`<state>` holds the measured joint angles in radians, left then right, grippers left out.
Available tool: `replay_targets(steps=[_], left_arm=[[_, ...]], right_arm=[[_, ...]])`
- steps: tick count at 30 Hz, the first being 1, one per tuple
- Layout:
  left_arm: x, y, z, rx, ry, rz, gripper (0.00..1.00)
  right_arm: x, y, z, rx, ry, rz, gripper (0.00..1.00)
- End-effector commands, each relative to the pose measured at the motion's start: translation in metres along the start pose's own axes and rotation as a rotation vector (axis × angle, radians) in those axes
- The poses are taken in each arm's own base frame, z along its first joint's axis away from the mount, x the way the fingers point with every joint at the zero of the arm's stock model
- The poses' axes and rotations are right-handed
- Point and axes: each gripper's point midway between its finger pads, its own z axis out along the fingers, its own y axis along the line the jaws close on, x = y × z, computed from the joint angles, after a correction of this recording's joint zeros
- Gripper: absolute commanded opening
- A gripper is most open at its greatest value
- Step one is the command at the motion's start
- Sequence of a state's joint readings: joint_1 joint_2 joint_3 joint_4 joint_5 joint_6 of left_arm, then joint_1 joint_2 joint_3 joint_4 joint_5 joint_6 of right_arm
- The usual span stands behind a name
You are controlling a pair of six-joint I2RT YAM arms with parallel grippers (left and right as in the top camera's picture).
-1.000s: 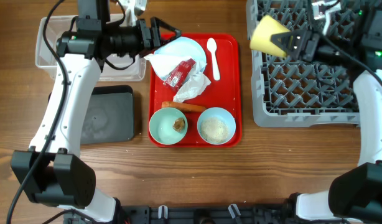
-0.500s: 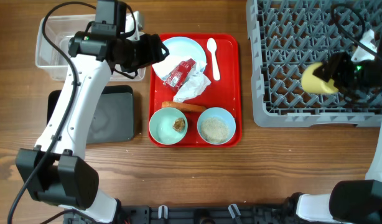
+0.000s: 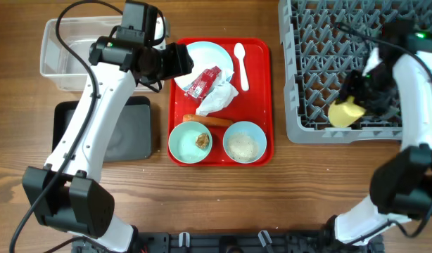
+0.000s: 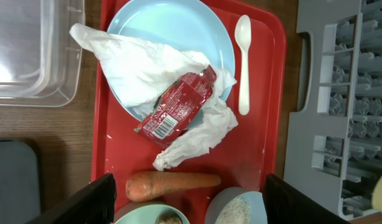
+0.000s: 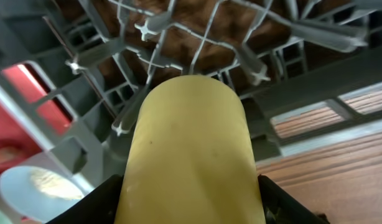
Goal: Sort waste into correct bins and load items into the dishwasher rack
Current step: 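Lower the yellow cup into the rack with the right gripper and release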
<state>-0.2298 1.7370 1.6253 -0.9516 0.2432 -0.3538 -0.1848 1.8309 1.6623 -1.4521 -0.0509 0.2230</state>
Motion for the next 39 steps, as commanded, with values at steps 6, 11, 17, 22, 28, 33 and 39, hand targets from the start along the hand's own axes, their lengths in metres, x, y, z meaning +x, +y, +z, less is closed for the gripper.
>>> replay_targets(steps=[6, 11, 17, 22, 28, 33, 39], left_arm=[[0.001, 0.007, 0.005, -0.039, 0.004, 0.009, 0.75], [0.001, 0.007, 0.005, -0.039, 0.003, 0.009, 0.75], [0.001, 0.007, 0.005, -0.039, 0.004, 0.008, 0.75], [0.003, 0.008, 0.005, -0.042, 0.010, 0.007, 0.75], [0.003, 0.007, 0.005, -0.041, 0.009, 0.007, 0.76], [0.003, 0.007, 0.005, -0.041, 0.009, 0.007, 0.77], [0.003, 0.007, 0.005, -0.041, 0.009, 0.008, 0.79]], right_arm=[[-0.024, -0.003, 0.010, 0.065, -0.059, 0.031, 0.31], [-0.034, 0.008, 0.010, 0.006, -0.097, 0.019, 0.31], [-0.031, 0.008, 0.010, 0.009, -0.084, 0.001, 0.30], [-0.017, 0.004, 0.027, 0.024, -0.022, 0.004, 0.30], [-0.019, 0.009, 0.038, -0.009, -0.029, 0.003, 0.73], [-0.034, 0.019, 0.004, -0.050, -0.098, -0.011, 1.00], [-0.049, 0.038, -0.107, -0.146, -0.307, -0.100, 1.00]])
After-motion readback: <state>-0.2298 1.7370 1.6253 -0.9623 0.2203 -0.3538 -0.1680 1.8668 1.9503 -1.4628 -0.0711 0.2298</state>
